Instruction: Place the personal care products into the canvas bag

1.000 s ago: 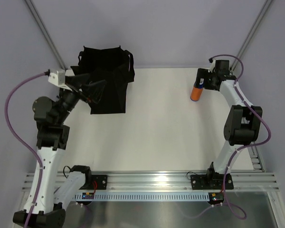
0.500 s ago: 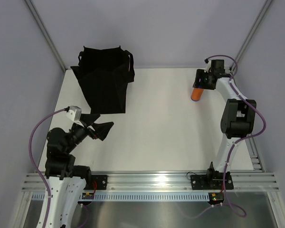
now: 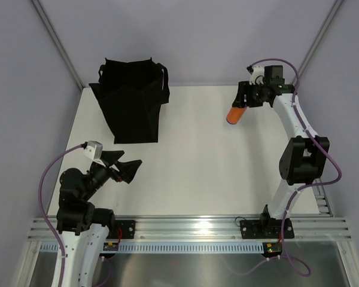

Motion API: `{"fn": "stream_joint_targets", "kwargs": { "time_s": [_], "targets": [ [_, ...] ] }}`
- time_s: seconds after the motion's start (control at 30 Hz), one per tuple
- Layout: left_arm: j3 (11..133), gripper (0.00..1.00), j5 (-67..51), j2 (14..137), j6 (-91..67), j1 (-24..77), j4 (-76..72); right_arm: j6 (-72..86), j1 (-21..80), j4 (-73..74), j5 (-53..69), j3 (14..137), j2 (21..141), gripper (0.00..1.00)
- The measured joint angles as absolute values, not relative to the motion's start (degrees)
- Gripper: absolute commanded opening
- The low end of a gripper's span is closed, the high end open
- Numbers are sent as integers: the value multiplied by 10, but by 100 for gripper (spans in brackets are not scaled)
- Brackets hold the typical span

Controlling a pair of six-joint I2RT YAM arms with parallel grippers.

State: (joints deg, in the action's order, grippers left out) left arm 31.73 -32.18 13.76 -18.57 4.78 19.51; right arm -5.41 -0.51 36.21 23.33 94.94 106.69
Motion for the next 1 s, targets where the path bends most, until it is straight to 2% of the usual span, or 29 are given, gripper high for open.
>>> {"fn": "stream_joint_targets", "kwargs": {
  "time_s": [0.23, 0.4, 0.5, 0.63, 0.73, 1.0],
  "targets": [
    [317, 99, -311, 134, -180, 48, 210, -78, 129, 398, 291, 1138, 1055, 0],
    [317, 99, -308, 130, -180, 48, 211, -74, 226, 406, 301, 1413, 1127, 0],
    [317, 99, -306, 128, -180, 48, 211, -68, 264, 358, 294, 1515, 1168, 0],
    [317, 99, -306, 128, -180, 48, 211, -67, 314, 274, 269, 1521, 1192, 0],
    [317, 99, -306, 128, -180, 48, 211, -63, 348, 220, 245, 1554, 1254, 0],
    [317, 99, -306, 128, -180, 48, 209, -74, 381, 122, 179, 1561, 1387, 0]
  ]
}}
